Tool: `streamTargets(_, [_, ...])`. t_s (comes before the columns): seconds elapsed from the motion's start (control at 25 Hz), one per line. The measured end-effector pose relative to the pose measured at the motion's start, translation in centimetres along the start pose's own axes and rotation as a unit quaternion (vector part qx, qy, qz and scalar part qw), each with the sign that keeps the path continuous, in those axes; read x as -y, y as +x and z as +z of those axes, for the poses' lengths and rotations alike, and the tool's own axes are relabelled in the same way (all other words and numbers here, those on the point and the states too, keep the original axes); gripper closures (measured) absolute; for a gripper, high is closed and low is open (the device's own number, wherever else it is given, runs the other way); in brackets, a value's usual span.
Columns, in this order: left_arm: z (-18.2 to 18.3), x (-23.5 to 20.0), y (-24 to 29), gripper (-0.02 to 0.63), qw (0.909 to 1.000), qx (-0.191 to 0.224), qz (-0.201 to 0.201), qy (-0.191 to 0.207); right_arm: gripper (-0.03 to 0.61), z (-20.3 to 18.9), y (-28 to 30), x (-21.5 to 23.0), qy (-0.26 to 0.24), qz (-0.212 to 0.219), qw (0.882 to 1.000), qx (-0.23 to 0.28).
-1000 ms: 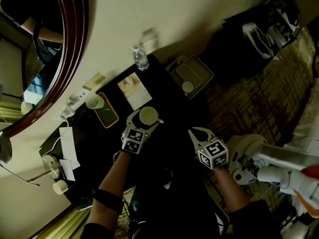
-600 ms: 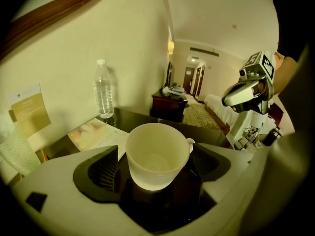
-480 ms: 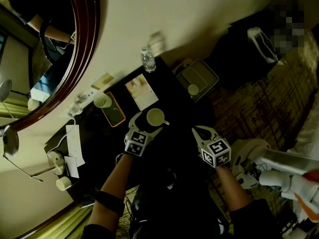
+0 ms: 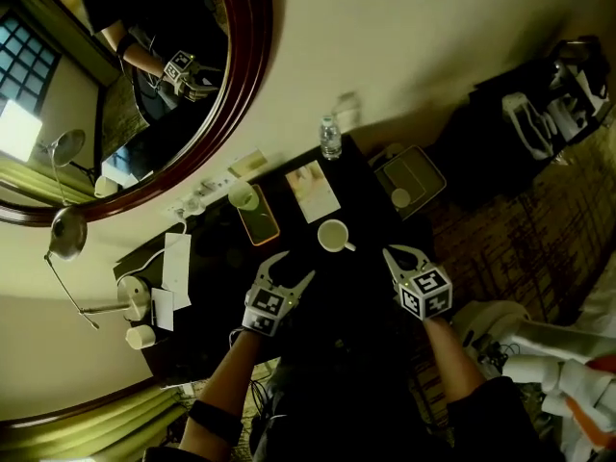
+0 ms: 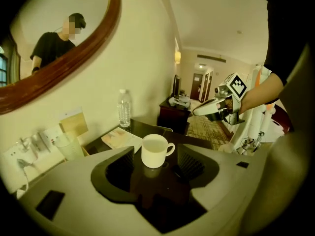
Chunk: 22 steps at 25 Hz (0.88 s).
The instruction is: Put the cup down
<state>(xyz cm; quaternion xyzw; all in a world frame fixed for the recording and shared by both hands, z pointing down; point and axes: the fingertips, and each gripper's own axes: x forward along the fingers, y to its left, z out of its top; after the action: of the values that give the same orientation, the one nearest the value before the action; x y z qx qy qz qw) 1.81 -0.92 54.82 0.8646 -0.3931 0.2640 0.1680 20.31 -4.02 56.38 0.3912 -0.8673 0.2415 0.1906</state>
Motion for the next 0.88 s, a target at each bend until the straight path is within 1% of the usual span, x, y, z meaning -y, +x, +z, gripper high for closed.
streamTargets(0.08, [0.7,-0.5,-2.1,0.407,0.9995,0.022,0.021,-0.013,0.574,1.1,0.5,-0.7,-0.009,0.008,1.000,0.001])
streamTargets(0.2, [1.7,-1.5,-5.3,0.574,0.9963,0.054,0.052,-0.041,0.574,2.9,1.5,-1.8,-0.022,0.019,1.000,0.003])
streamTargets(0.24, [1.8,-1.9,-6.4,0.606,0.9948,0.061,0.062,-0.052,0.574,3.3,1.8,-2.3,-0.026,0.023,0.999,0.004])
streamTargets(0.32, [1.7,-2.8,-8.5,0.612,0.9908,0.075,0.080,-0.079,0.574,3.9,2.5,-3.3,-0.035,0.032,0.999,0.003])
streamTargets(0.4, [1.3,-4.0,-10.6,0.612,0.9848,0.090,0.096,-0.113,0.574,4.4,3.2,-4.3,-0.042,0.041,0.998,0.000])
streamTargets(0.48, [-0.1,-5.6,-12.4,0.612,0.9790,0.098,0.117,-0.135,0.574,4.9,4.0,-5.1,-0.050,0.052,0.997,-0.004])
streamTargets(0.56, [-1.4,-7.0,-14.1,0.612,0.9749,0.097,0.142,-0.141,0.574,5.2,4.9,-6.0,-0.058,0.061,0.996,-0.008])
streamTargets(0.64, [-2.4,-7.7,-15.9,0.612,0.9727,0.092,0.162,-0.138,0.574,5.1,5.6,-7.1,-0.062,0.068,0.996,-0.011])
streamTargets(0.76, [-3.3,-8.2,-17.9,0.612,0.9686,0.097,0.180,-0.142,0.573,5.3,6.4,-8.5,-0.072,0.078,0.994,-0.016])
streamTargets(0.88, [-4.1,-8.6,-18.9,0.612,0.9659,0.105,0.187,-0.144,0.574,5.8,7.3,-9.6,-0.079,0.090,0.993,-0.017])
